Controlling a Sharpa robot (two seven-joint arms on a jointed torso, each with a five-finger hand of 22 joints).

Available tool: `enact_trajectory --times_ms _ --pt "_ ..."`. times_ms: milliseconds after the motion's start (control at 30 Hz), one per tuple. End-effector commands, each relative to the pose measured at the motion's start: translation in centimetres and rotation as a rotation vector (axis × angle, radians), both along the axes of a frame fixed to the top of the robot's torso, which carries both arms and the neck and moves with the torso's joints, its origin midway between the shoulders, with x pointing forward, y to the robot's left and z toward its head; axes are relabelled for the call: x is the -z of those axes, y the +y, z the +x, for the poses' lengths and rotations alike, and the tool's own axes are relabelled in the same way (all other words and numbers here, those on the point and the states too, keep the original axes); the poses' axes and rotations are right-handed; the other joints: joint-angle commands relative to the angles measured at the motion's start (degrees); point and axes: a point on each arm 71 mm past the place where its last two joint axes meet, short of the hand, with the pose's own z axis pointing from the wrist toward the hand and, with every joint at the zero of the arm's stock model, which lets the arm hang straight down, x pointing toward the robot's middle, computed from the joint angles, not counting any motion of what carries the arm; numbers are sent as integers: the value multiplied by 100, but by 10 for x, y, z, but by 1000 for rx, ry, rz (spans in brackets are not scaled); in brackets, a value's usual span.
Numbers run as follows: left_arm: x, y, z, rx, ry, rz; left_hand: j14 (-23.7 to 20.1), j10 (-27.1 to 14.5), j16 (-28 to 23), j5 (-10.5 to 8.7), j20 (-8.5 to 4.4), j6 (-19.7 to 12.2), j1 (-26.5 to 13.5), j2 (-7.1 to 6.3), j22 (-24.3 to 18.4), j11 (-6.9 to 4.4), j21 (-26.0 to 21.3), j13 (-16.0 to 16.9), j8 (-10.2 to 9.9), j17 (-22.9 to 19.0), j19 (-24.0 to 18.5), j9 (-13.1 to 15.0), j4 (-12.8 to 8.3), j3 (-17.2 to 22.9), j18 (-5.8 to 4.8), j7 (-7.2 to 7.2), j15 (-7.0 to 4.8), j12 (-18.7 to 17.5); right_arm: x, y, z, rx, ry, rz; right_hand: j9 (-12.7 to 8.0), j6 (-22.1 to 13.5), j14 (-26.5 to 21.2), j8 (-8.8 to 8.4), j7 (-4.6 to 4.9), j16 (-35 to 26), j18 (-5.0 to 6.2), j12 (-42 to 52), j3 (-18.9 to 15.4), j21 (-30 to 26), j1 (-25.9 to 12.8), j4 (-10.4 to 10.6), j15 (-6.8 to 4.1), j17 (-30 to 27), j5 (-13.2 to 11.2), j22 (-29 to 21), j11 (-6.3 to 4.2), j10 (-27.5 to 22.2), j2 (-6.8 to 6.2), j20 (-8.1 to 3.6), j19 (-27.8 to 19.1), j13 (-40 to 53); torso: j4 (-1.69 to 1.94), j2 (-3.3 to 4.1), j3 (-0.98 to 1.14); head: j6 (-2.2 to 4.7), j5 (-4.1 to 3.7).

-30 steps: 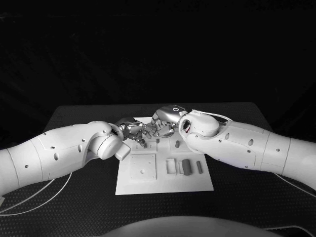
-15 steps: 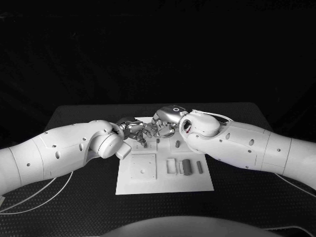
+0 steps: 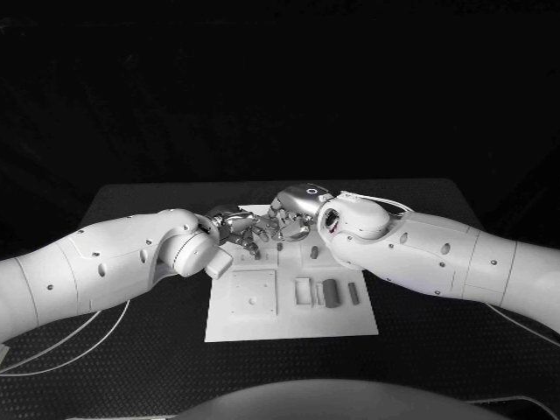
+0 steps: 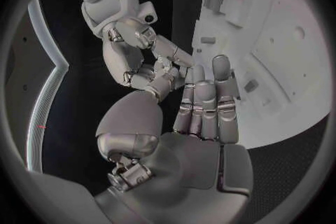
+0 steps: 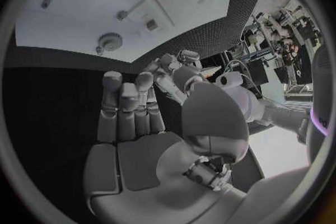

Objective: Assemble the parts on the task board

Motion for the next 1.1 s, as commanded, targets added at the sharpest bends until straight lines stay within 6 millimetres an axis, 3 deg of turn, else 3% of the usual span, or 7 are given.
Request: enact_trajectory --times_ms 33,200,333,833,1100 --pt "-1 -4 -2 26 18 -25 3 31 24 -5 -20 31 19 -34 132 2 32 -8 16 -6 25 18 -3 23 68 -5 -38 16 1 -1 0 -2 5 -11 1 74 -10 22 54 -4 71 5 17 29 -12 9 -50 -10 10 93 -32 -11 27 -45 4 -10 4 0 -2 -7 -6" --pt "-1 -3 -2 15 27 -36 8 8 33 -11 -27 -10 -58 -159 127 12 53 -21 -11 -9 27 17 49 -2 60 14 -29 -4 1 -1 0 -2 7 -13 1 75 -9 22 54 -5 71 4 18 29 -12 9 -50 -10 11 92 -32 -11 30 -44 4 -10 3 -1 -1 -9 -9" --pt "-1 -2 -1 7 31 -44 5 -15 36 -16 -26 -35 -236 -279 122 22 63 -29 -29 -14 18 20 219 -54 63 26 -19 -16 1 0 0 -3 6 -12 0 75 -9 21 54 -5 71 4 18 29 -13 9 -50 -10 11 92 -32 -10 31 -44 4 -11 3 -2 -1 -10 -10" --pt "0 -4 -3 29 46 -42 -1 -31 42 -13 -29 -50 -195 -353 124 20 76 -28 -36 -16 8 28 210 -34 79 26 -22 -14 1 -1 0 -3 3 -15 0 76 -9 21 54 -6 71 4 17 30 -20 12 -49 -11 10 92 -32 -10 33 -43 4 -13 1 -1 0 -16 -11" --pt "0 -4 -3 31 45 -40 -1 -23 50 -12 -25 -39 -33 -288 125 17 99 -20 -28 -19 5 46 101 34 85 22 -24 4 1 -1 0 -3 5 -17 0 76 -8 20 54 -6 70 4 17 31 -21 12 -49 -11 10 92 -32 -10 34 -43 3 -14 2 -1 -2 -18 -13"
